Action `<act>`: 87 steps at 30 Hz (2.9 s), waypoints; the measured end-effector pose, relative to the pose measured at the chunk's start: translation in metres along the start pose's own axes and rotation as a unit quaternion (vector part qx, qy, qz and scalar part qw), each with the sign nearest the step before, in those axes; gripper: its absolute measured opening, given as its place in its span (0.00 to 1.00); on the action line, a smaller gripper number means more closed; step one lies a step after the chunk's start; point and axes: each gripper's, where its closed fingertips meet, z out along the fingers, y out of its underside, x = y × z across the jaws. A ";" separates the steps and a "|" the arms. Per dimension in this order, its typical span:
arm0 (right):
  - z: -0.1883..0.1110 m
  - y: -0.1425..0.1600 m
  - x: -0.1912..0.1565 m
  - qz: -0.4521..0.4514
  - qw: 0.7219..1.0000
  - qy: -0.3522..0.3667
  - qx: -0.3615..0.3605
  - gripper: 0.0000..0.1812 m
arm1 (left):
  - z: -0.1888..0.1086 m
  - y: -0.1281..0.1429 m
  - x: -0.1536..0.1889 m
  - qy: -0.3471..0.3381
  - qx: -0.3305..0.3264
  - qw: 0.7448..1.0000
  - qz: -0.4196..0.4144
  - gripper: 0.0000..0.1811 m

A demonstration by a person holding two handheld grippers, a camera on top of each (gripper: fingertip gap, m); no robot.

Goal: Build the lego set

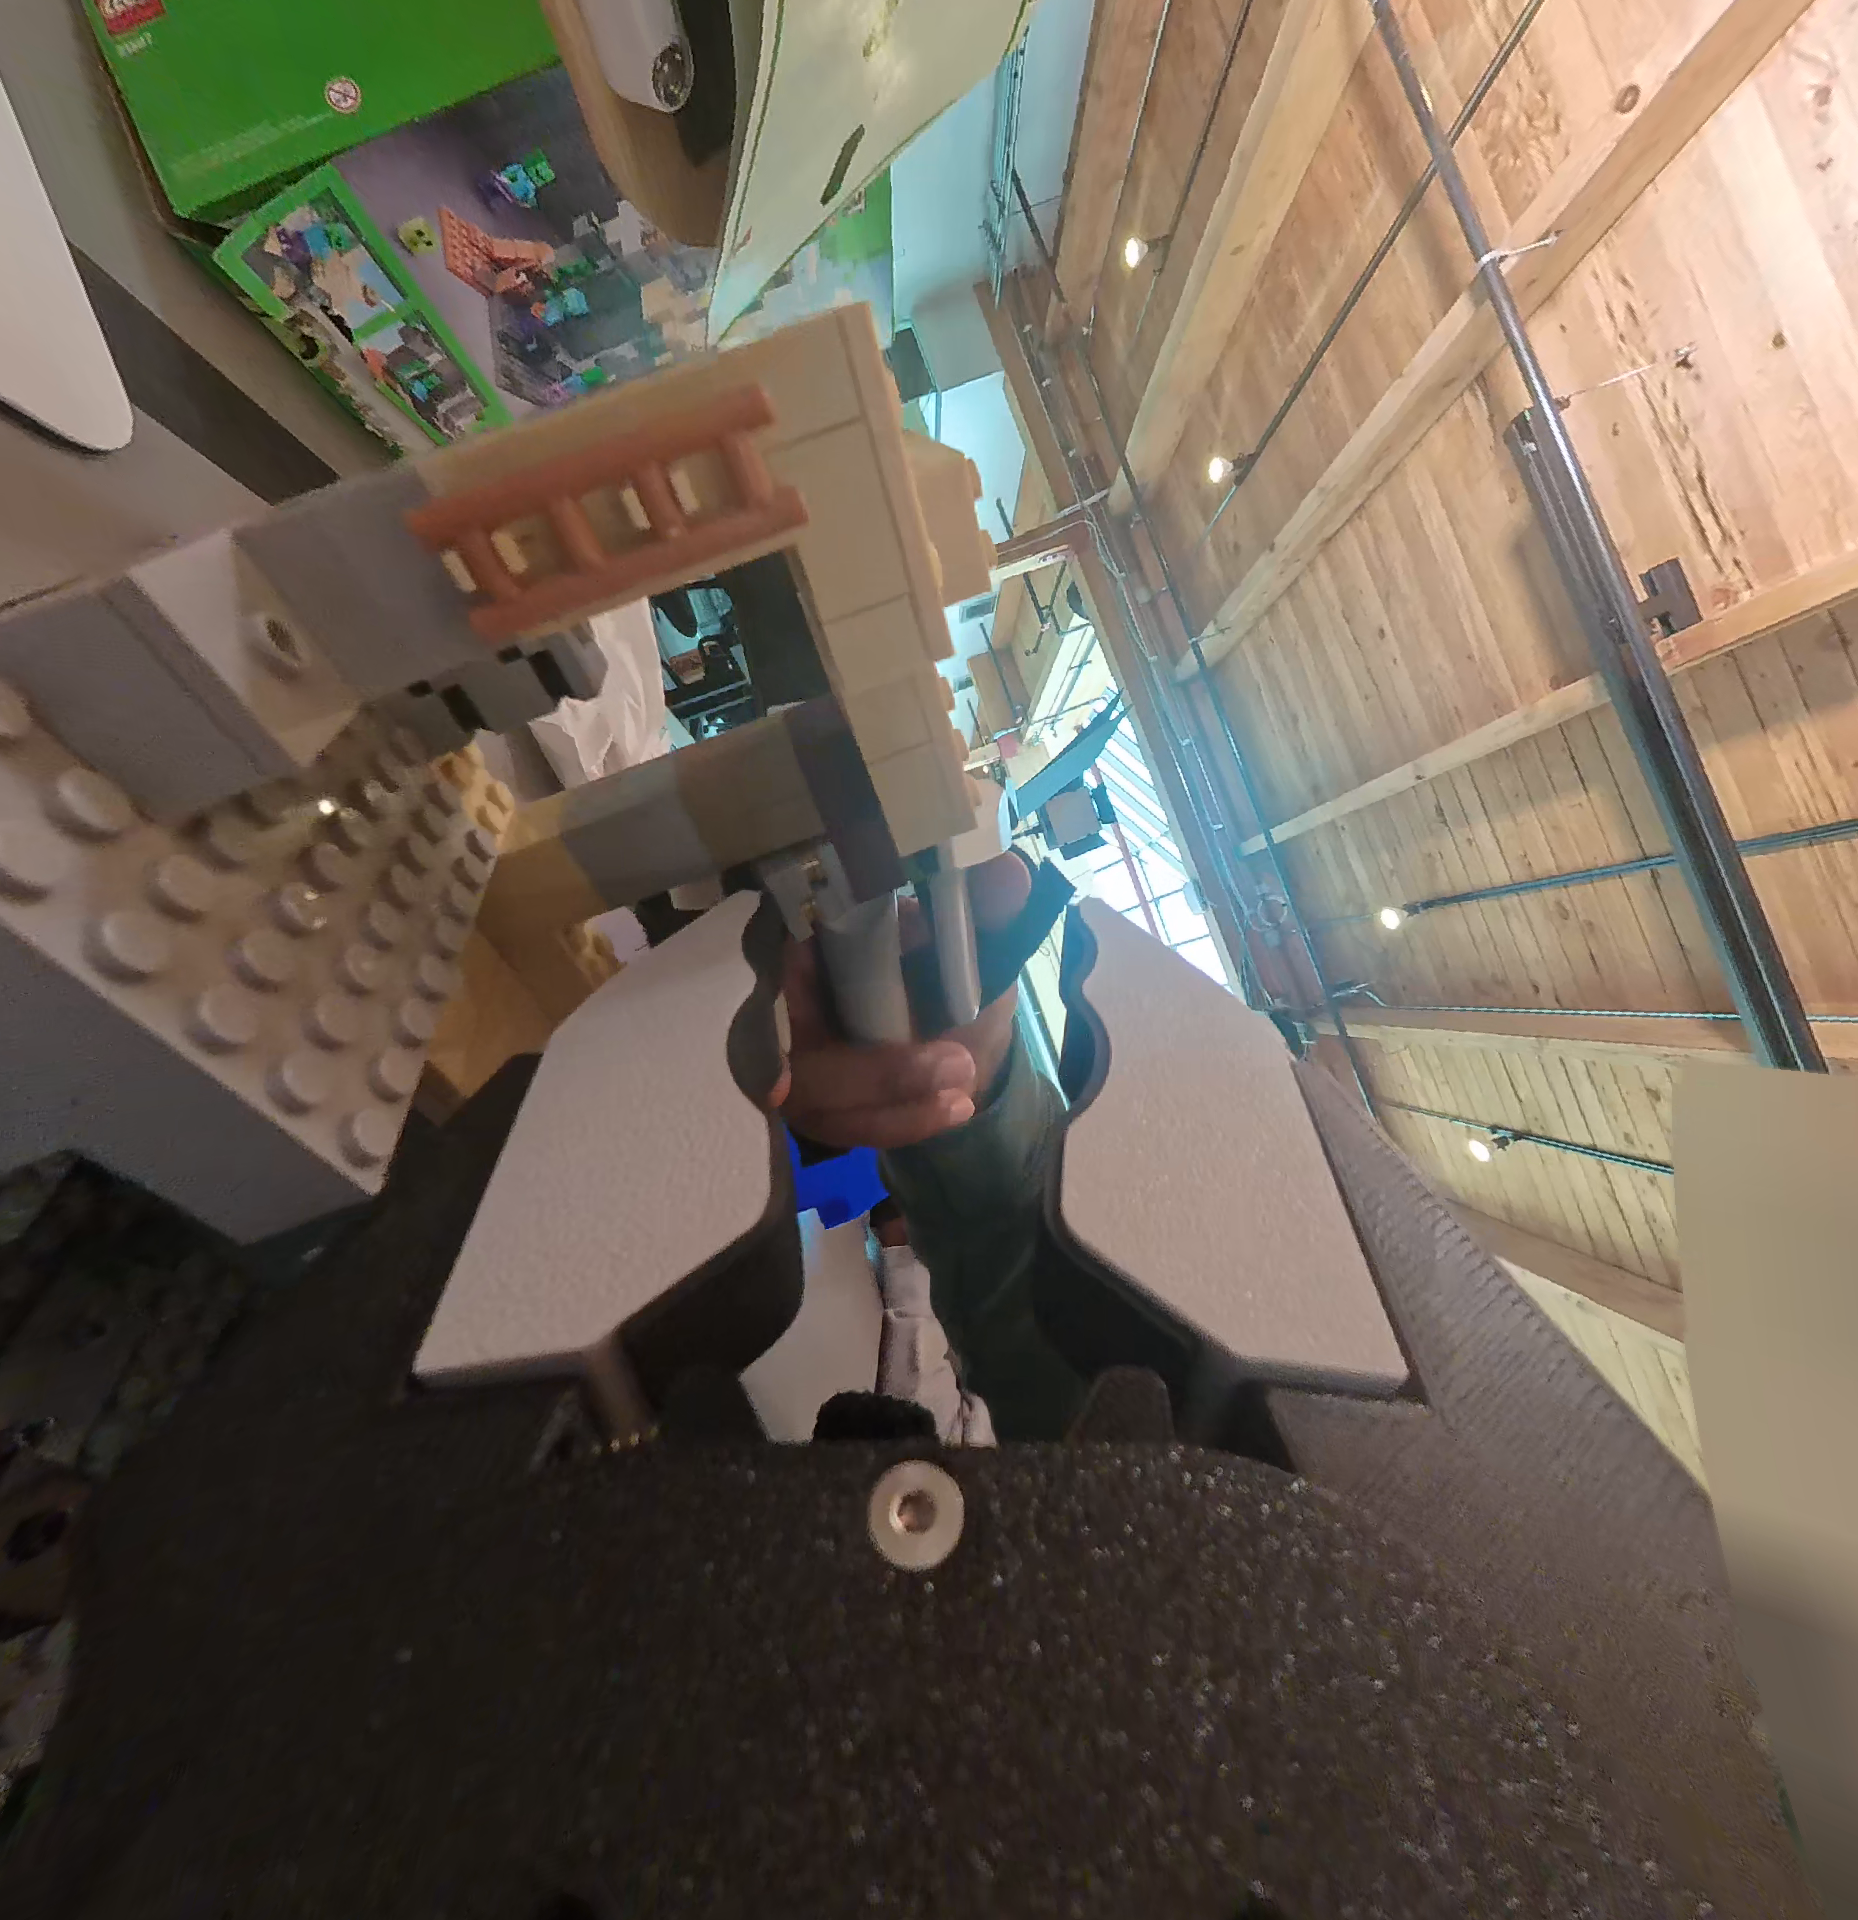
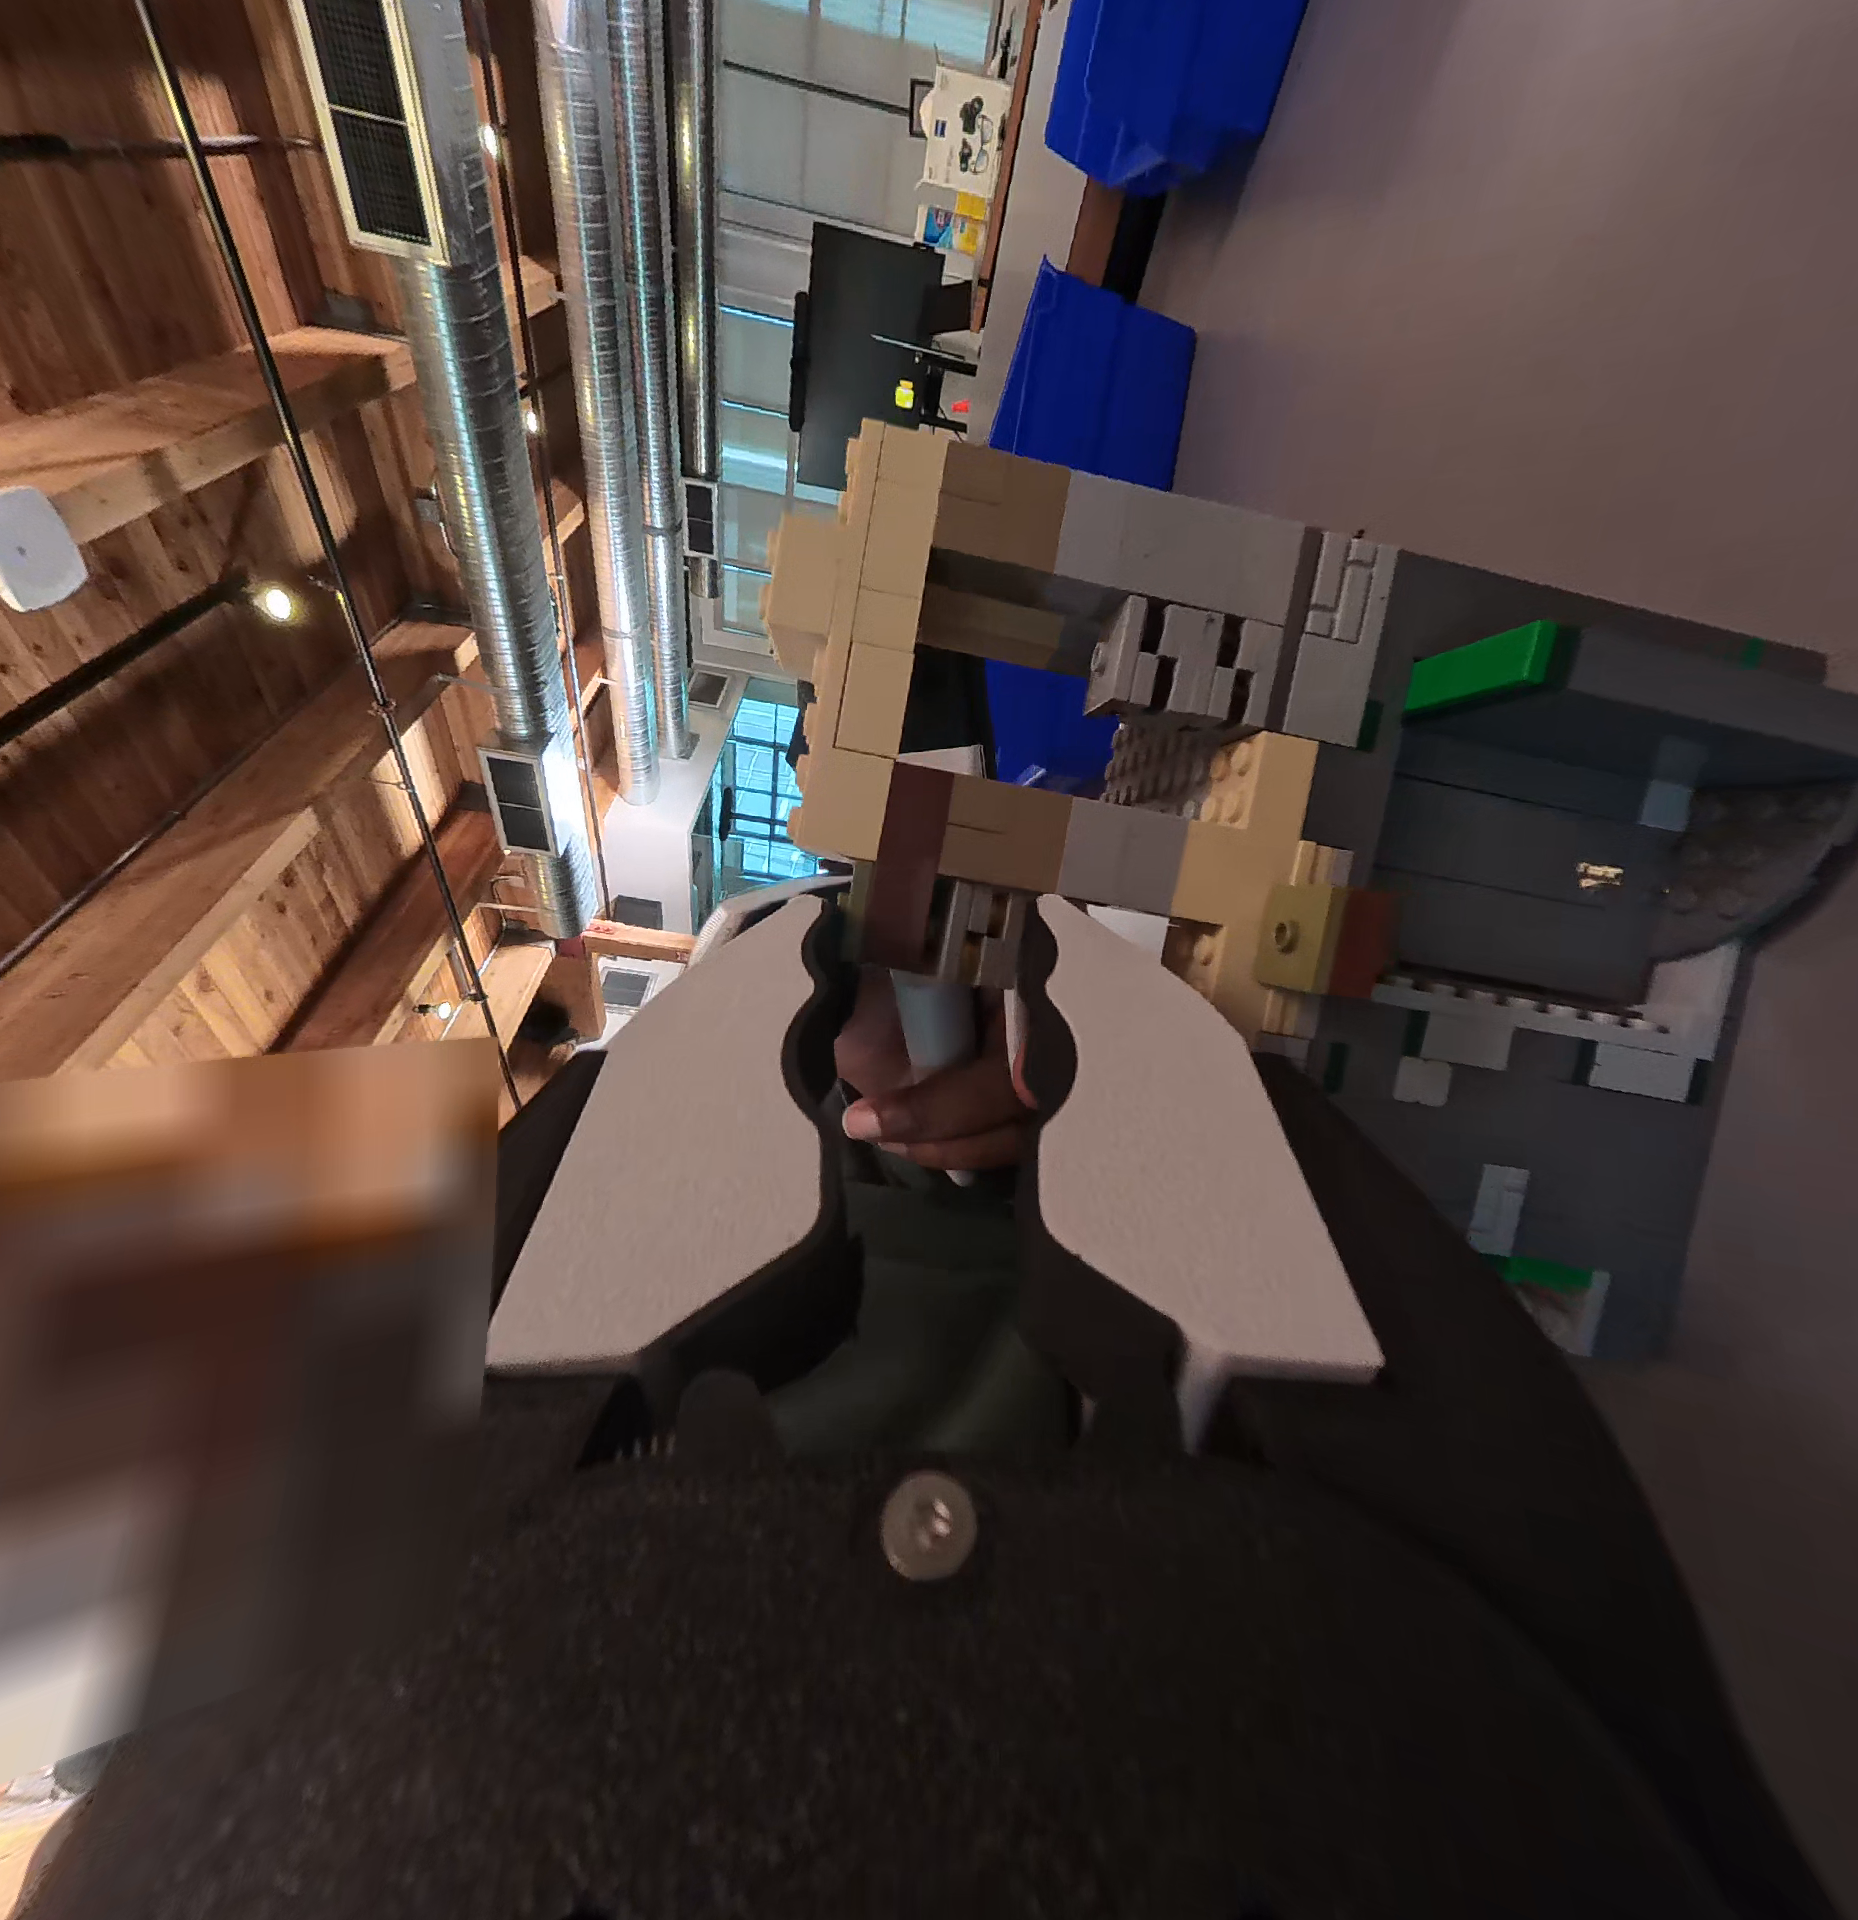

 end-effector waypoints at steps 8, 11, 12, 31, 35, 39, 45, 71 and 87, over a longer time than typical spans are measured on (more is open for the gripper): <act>0.000 -0.003 0.000 -0.009 1.000 0.000 0.021 0.16 | 0.001 0.001 -0.003 0.004 -0.011 1.000 0.005 0.29; 0.000 -0.004 0.000 -0.002 0.999 -0.004 0.046 0.16 | 0.000 0.000 -0.003 0.004 -0.014 1.000 0.005 0.28; 0.000 -0.004 0.000 -0.002 0.999 -0.003 0.052 0.16 | 0.000 0.000 -0.003 0.005 -0.013 1.000 0.002 0.28; -0.030 -0.006 -0.007 -0.073 0.996 0.030 0.044 0.15 | 0.006 -0.005 -0.004 0.008 0.001 1.000 -0.012 0.28; -0.045 -0.031 -0.001 -0.165 0.982 0.067 0.061 0.14 | 0.007 -0.006 -0.003 0.011 0.007 1.000 -0.020 0.29; -0.051 -0.049 0.041 -0.290 0.939 0.186 0.022 0.12 | 0.007 -0.006 -0.003 0.012 0.014 1.000 -0.023 0.28; -0.036 -0.022 0.069 -0.339 0.918 0.200 -0.043 0.05 | 0.005 -0.006 -0.003 0.010 0.012 1.000 -0.021 0.28; -0.028 -0.014 0.081 -0.617 0.698 0.266 -0.249 0.20 | -0.004 -0.005 0.003 0.020 0.011 1.000 -0.019 0.27; -0.021 0.014 0.071 -0.643 0.656 0.265 -0.292 0.10 | -0.004 0.003 0.002 0.033 -0.004 0.999 -0.039 0.27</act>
